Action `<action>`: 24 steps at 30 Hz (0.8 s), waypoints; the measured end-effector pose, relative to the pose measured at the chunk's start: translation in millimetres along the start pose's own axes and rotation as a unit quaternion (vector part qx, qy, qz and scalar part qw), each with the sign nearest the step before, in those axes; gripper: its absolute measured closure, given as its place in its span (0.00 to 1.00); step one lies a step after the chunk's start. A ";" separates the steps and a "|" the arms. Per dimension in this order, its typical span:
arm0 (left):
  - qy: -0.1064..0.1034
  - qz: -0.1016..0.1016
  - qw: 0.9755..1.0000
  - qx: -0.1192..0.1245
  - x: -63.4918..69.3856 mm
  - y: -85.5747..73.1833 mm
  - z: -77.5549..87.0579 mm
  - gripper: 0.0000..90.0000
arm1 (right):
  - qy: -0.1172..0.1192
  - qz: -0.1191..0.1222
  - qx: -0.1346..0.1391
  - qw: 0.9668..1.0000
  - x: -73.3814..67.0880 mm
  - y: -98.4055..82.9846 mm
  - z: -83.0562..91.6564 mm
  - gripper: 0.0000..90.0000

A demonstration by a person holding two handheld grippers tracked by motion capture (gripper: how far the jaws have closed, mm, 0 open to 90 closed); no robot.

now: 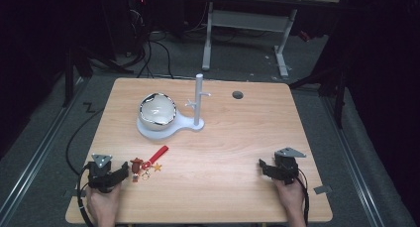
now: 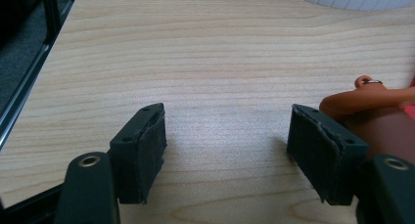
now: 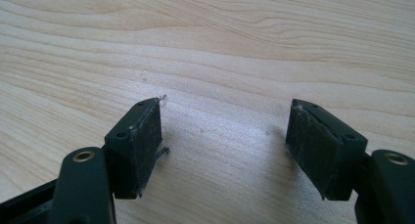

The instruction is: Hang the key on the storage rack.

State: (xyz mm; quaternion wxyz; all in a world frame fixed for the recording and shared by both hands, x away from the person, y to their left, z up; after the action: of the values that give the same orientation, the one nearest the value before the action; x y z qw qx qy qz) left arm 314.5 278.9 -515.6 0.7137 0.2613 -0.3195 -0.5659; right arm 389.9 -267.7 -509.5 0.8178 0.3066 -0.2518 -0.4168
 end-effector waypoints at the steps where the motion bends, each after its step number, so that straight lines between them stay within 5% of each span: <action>1: 0.000 0.000 1.000 0.000 0.0 0.0 0.0 0.34 | 0.000 0.000 0.000 1.000 0.0 0.0 0.0 0.33; 10: -0.005 -0.002 1.000 -0.002 -0.1 0.2 -0.3 0.32 | 0.000 0.001 0.000 1.000 0.1 0.0 0.0 0.33; 19: -0.035 0.026 0.999 0.002 -6.1 1.1 0.8 0.31 | 0.001 0.002 0.000 1.000 0.2 0.0 -0.1 0.33; 24: -0.037 0.026 0.999 0.001 -6.0 1.7 -0.1 0.29 | 0.001 0.002 0.000 1.000 0.2 0.0 -0.1 0.33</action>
State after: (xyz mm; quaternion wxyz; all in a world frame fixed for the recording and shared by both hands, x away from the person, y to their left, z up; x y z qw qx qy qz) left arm 314.7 285.1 -515.3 0.7156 0.2325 -0.3529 -0.5561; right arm 390.1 -267.8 -509.5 0.8187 0.3067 -0.2519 -0.4150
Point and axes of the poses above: each handheld gripper's, and its own axes: z roughly backward along the jaws, y roughly out of its top, x roughly to its right, the point moved 1 cm from there along -z, roughly forward along the jaws, and after that the axes turned 11 degrees about z, right-handed, at the moved point
